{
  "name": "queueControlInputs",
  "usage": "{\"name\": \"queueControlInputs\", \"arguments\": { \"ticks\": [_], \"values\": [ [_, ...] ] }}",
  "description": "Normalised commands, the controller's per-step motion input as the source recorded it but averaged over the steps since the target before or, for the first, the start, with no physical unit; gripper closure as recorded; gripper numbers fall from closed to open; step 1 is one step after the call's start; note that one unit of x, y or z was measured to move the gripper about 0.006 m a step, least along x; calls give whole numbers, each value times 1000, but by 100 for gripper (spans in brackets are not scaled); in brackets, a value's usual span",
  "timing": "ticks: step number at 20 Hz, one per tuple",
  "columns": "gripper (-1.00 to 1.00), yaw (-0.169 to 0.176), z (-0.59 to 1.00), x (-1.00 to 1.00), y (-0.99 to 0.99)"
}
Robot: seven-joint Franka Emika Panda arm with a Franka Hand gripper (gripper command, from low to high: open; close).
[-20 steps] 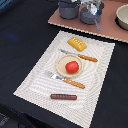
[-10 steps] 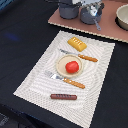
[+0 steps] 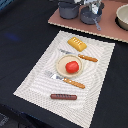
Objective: Interact with the objects in diverse but meaningful ways.
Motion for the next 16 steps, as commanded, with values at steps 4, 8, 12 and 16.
{"name": "queueControlInputs", "arguments": {
  "ticks": [4, 8, 12, 16],
  "values": [
    [-100, -11, 533, 346, 341],
    [-100, -61, 1000, 186, 284],
    [-100, -107, 1000, 103, 222],
    [-100, -68, 977, 103, 71]
  ]
}}
